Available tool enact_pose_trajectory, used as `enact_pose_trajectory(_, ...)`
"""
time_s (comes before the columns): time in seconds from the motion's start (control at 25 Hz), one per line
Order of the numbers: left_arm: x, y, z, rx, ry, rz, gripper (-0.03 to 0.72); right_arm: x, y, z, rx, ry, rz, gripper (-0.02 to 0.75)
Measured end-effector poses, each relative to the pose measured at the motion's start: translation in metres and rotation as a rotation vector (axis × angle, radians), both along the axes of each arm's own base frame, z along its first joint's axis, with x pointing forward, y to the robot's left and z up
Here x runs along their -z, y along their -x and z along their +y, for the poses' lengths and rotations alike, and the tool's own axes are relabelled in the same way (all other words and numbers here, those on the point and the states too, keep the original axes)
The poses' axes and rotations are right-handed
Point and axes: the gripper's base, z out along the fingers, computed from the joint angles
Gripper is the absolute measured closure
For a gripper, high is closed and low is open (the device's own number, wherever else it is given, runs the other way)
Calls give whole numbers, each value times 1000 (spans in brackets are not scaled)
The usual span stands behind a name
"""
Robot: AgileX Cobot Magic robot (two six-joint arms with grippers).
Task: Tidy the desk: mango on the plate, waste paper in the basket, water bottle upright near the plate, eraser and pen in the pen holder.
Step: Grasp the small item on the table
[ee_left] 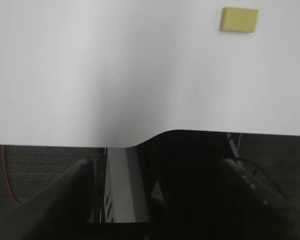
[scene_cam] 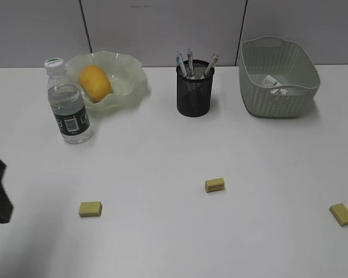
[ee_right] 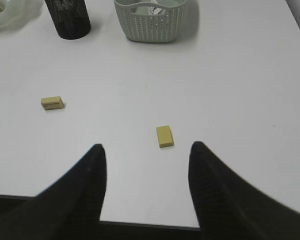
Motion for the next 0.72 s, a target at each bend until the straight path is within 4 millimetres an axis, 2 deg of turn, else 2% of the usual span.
enact_pose_trajectory(0.16, 22, -14, -37, 21, 3, 17, 117, 0, 0, 0, 0, 0, -1, 314)
enact_pose_trajectory(0.36, 33, -45, -71, 51, -6, 9, 117, 0, 0, 0, 0, 0, -1, 316)
enact_pose_trajectory(0.48, 43, -63, -85, 54, -15, 17, 119, 0, 0, 0, 0, 0, -1, 316)
enact_pose_trajectory(0.72, 70, -85, -99, 60, -50, 46, 119, 0, 0, 0, 0, 0, -1, 316)
